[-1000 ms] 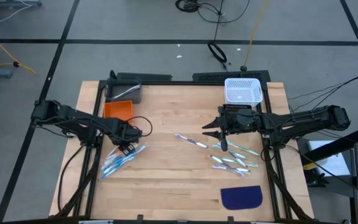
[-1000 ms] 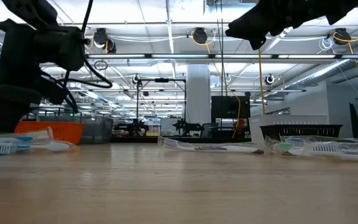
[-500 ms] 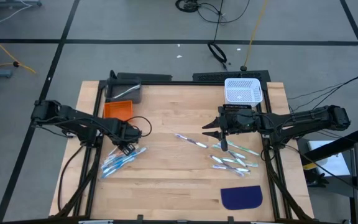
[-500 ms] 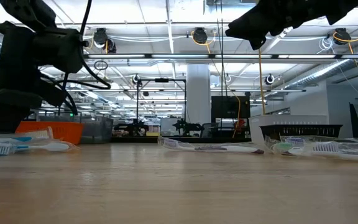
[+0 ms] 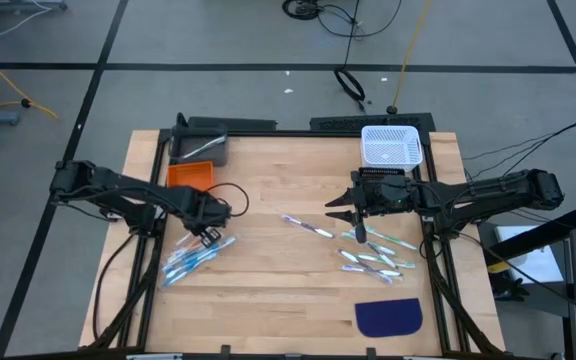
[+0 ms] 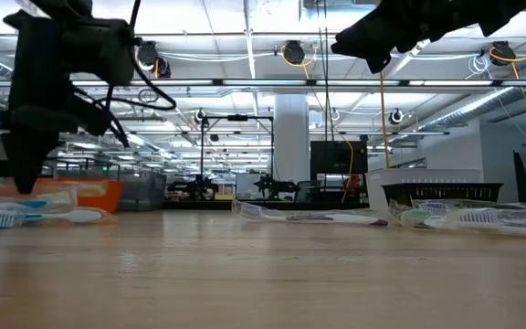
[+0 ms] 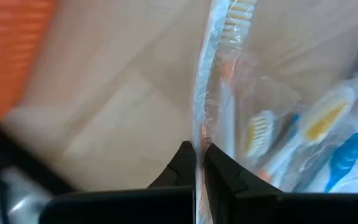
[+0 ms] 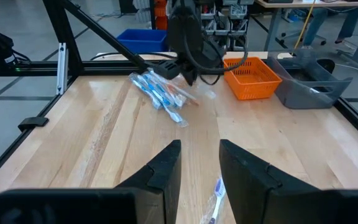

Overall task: Pick & Place Toothbrushes
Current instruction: Put the orange toothbrush into the white bin

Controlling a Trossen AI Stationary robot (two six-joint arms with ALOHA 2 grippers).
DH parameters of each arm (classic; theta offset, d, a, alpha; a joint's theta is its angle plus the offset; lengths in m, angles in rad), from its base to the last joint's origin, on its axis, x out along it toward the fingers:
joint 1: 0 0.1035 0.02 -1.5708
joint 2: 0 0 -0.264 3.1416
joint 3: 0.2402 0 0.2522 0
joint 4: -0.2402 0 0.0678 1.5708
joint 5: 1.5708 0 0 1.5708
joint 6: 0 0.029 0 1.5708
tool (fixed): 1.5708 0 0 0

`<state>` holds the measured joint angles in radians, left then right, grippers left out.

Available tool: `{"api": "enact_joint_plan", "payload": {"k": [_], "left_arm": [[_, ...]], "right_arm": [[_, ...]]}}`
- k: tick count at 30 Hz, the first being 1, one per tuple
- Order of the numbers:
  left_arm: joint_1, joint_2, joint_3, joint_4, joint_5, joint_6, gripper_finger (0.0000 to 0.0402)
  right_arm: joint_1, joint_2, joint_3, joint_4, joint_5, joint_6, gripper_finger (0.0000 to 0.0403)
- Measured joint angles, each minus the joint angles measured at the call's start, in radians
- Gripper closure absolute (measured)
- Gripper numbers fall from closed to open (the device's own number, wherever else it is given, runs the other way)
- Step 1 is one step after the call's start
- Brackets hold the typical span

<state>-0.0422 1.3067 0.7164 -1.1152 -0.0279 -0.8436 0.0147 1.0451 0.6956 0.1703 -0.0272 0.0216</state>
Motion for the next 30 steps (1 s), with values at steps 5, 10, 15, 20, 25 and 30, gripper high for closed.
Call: {"api": "enact_joint_plan", "payload": {"k": [5,10,15,20,25,30], "left_arm": [[0.0,0.0,0.09,-0.069,-0.071,0.005,0.0399],[0.0,0.0,0.177,0.011,-0.131,0.084,0.04],[0.0,0.0,0.236,0.222,-0.133,0.235,0.04],[0.0,0.0,0.247,0.526,-0.132,0.411,0.0401],[0.0,0.0,0.248,0.801,-0.133,0.554,0.0401],[0.0,0.01,0.247,1.011,-0.133,0.656,0.0401]], "right_arm": [[0.0,0.0,0.0,0.0,0.0,0.0,0.0303],[0.0,0.0,0.0,0.0,0.0,0.0,0.0303],[0.0,0.0,0.0,0.0,0.0,0.0,0.0303],[0.0,0.007,0.0,0.008,0.0,0.0,0.0303],[0.0,0.041,0.0,0.064,0.0,0.008,0.0303],[0.0,0.09,0.0,0.178,0.0,0.011,0.0303]]}}
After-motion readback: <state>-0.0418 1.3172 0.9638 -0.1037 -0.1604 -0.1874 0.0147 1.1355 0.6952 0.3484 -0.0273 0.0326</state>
